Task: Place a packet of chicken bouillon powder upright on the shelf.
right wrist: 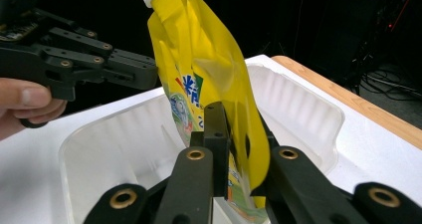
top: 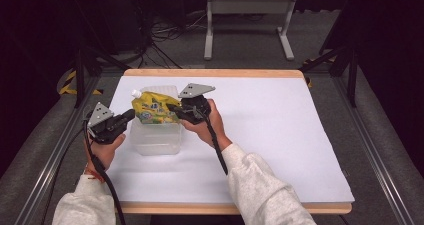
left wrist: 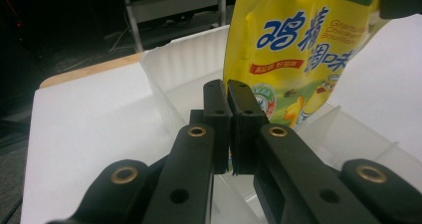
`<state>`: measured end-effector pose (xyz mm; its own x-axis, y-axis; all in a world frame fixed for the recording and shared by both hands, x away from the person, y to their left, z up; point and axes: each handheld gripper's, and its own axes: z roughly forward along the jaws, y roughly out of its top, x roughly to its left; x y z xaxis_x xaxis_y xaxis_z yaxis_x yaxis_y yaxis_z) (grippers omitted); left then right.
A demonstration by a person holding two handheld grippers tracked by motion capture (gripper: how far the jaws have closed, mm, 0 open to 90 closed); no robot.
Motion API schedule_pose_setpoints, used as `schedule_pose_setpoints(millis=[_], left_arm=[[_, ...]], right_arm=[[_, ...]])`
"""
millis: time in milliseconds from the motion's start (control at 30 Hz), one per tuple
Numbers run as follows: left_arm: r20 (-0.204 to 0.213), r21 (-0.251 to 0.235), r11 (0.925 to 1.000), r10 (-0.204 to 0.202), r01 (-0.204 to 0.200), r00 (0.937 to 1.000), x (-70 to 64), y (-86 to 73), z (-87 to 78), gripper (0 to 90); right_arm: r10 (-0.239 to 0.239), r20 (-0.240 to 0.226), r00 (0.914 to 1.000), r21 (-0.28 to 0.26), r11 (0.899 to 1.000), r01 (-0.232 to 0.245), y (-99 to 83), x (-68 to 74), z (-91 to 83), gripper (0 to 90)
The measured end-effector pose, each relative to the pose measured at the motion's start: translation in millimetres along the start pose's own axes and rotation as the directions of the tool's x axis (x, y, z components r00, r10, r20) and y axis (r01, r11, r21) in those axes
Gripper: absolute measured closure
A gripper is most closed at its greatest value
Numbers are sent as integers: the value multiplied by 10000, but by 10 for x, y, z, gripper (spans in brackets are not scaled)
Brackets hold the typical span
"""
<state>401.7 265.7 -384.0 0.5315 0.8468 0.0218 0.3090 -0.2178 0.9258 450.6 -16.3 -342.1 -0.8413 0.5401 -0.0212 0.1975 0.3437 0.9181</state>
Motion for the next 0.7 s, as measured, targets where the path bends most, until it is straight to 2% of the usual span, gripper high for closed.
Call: schedule_pose_setpoints(millis=[100, 300, 367, 533, 700], left_arm=[[54, -79, 10000, 23, -22, 10000, -19, -10, -44, 890], [148, 74, 9991, 417, -418, 9990, -134, -14, -72, 882], [6, 140, 9985, 528, -528, 9986, -164, -20, -77, 875], [142, 262, 9981, 551, -554, 9984, -194, -42, -75, 867], [-16, 309, 9965, 780, -779, 9970, -237, -35, -65, 862]], right_arm=[[-15, -30, 10000, -3, 10000, 15, 3, -3, -10, 820], [96, -99, 9999, -30, 9999, -96, -8, -7, -10, 815], [76, -133, 9999, -4, 10000, -76, -10, -14, -26, 810], [111, -120, 9999, 24, 9999, -111, -13, -30, -69, 780], [163, -35, 9999, 0, 9999, -163, -26, -57, -137, 747]])
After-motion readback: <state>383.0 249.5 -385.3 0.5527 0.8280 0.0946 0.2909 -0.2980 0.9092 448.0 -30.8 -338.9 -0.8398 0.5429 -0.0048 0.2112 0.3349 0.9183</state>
